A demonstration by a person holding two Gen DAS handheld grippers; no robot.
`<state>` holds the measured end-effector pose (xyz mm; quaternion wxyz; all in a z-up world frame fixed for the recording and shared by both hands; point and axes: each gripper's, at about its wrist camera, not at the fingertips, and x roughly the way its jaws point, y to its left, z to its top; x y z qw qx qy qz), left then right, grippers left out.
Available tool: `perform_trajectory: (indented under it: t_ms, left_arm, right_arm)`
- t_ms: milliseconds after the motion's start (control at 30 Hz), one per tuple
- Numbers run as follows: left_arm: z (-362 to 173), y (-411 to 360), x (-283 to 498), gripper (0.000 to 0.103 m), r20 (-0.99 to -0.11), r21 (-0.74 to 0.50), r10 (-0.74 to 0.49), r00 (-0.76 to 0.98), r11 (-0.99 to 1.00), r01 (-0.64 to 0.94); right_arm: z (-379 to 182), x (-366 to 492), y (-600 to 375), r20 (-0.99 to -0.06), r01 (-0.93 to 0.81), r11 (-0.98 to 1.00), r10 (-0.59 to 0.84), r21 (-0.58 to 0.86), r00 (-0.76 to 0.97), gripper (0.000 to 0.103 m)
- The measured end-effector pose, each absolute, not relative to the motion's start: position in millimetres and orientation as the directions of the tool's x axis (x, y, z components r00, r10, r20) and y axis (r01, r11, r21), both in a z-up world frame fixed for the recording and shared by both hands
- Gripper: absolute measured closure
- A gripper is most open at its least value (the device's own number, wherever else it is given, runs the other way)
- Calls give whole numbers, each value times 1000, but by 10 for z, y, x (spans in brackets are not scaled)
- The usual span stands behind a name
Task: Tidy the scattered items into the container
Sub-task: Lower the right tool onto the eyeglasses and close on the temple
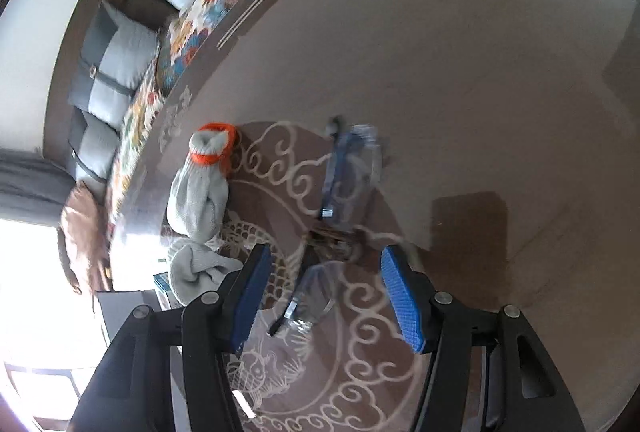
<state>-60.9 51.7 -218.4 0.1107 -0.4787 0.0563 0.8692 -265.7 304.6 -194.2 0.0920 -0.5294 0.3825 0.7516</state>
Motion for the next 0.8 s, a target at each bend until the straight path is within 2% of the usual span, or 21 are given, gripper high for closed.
perform_trajectory:
  t_ms: [133,233,267,367,467,800]
  left_arm:
    - [-2185,515,-612,0,-844,-8,141,-518,-968,-250]
    - [-2186,514,-615,0,-843,-8,142,-518,-968,-252]
    - [-2186,513,-616,0,-843,-9,143,-518,-967,-253]
    - [-2186,512,-618,0,-843,-9,144,-518,-967,-255]
    - [-2185,512,-617,0,-843,-9,144,-518,-967,-255]
    - [-2181,514,-633,0,-849,-9,142,-509,-967,-254]
  right_arm:
    - [-1881,-2799,2770,-917,-485,-818,-122,309,-379,43]
    - [-1880,-2805,2608,-932,-417,-887,-39,198,-361,48]
    - [-1877,-2791,2574,-932,-389,-905,-25,174,-361,65]
    - [-1846,-2717,2551,-930,-314,-938,-21,145,-368,100]
    - [-1827,-2578,2611,-929,-263,-954,-41,146,-368,100]
    - [-1811,-1553,3141,-865,-209,-911,-236,356,-442,100]
